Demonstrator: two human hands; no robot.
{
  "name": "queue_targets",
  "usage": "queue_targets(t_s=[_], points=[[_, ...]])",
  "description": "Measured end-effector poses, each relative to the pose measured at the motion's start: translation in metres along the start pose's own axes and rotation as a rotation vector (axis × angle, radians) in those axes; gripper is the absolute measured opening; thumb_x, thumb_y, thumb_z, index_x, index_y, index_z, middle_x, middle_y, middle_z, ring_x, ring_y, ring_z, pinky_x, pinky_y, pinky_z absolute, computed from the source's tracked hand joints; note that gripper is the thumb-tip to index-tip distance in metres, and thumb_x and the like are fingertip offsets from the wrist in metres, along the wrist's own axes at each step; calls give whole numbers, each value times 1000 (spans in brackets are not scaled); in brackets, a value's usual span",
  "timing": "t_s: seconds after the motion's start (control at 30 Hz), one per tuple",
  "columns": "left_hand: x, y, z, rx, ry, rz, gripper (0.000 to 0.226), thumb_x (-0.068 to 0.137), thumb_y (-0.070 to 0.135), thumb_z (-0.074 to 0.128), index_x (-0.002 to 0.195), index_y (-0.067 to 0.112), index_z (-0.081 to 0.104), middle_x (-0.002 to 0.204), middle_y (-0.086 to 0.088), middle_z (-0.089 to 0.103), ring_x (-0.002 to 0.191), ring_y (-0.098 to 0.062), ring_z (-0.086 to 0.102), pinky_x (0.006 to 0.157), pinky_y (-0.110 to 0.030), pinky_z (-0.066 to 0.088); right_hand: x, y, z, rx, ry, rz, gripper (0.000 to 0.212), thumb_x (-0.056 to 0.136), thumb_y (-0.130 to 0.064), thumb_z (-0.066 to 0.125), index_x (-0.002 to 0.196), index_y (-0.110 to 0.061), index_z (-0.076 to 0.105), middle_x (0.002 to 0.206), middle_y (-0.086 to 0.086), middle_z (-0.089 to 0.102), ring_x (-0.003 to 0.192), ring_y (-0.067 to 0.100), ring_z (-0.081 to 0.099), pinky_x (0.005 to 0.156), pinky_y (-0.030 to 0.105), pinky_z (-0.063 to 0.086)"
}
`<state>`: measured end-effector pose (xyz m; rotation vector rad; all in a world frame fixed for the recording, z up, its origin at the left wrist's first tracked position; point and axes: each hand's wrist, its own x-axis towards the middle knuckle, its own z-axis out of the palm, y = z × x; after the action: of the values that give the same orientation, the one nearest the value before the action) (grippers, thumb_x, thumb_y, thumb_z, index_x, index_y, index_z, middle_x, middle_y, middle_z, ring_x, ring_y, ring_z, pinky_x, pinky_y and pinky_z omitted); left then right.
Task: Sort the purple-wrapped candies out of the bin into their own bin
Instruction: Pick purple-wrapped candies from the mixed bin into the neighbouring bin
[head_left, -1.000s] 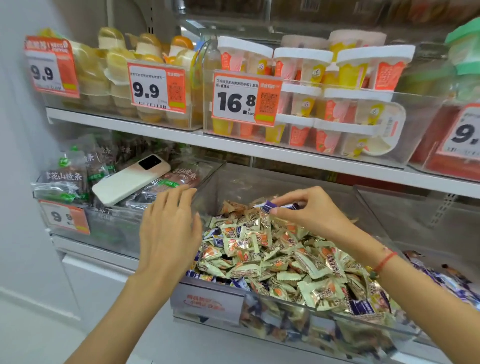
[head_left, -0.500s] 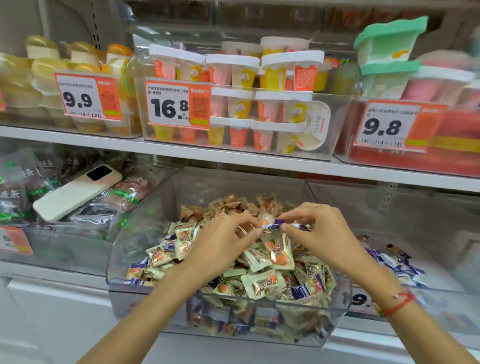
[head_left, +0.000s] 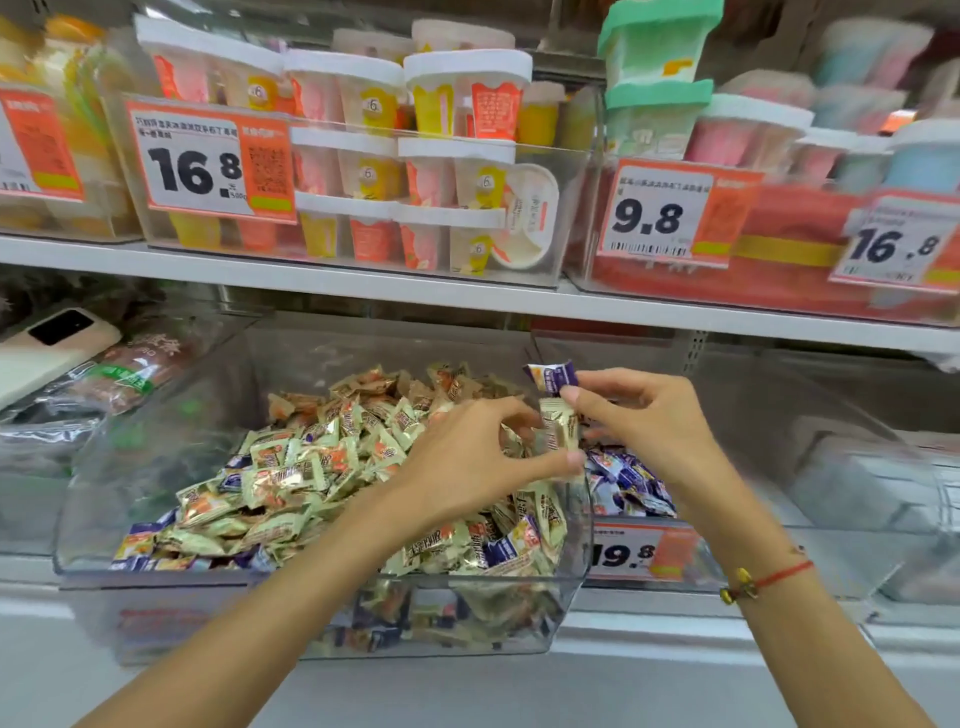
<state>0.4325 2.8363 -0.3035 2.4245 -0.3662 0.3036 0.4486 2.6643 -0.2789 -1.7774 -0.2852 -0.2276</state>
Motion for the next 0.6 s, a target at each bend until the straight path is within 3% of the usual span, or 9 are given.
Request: queue_targets(t_s=[0.07,0.13,0.23,0.33,0.4,0.5,0.6], points=[[7,1,7,-147,19,-23,45,75,62,65,102,26,65,88,14,66,83,-4,61,78,-31,52,-1,3,6,30,-2,-8,14,81,-15,75,95,-13,76,85,3,75,77,10,70,61,17,53],[11,-2,7,-278,44,-52,36,76,49,71,99,21,66,85,14,65,82,-4,61,79,-29,53,-1,2,9,85,-1,-16,12,82,-15,74,94,-16,75,85,1,75,79,11,70,61,16,53],[7,-14,-9,-127,124,-59,23,80,47,68,90,27,65,84,14,66,76,-2,61,69,-25,51,2,0,0,158,113,-91,9,84,-16,72,89,-23,73,80,-3,74,76,8,69,61,15,52],[-5,-28,-31,280,254,-55,25,85,51,61,85,27,60,80,15,62,74,-8,59,56,-23,39,16,17,-22,-243,368,-300,11,87,-21,69,96,-26,75,89,-7,71,81,4,65,69,10,48],[-9,-37,-42,458,342,-57,28,85,54,60,92,27,63,83,11,63,82,-16,60,58,-28,39,23,36,-33,-609,422,-332,15,88,-22,67,100,-27,74,95,-6,67,81,9,62,70,18,50],[-12,-51,-55,515,382,-156,25,86,48,62,96,26,66,76,7,62,78,-21,60,56,-29,38,29,65,-42,-902,258,-215,18,90,-19,63,103,-26,73,104,2,65,83,21,64,69,34,54],[-16,-60,-64,615,349,-201,45,86,47,62,125,25,56,108,4,66,103,-22,57,71,-35,48,27,73,-43,-1030,49,-77,32,91,-19,61,122,-26,64,125,5,61,107,27,60,82,40,52]])
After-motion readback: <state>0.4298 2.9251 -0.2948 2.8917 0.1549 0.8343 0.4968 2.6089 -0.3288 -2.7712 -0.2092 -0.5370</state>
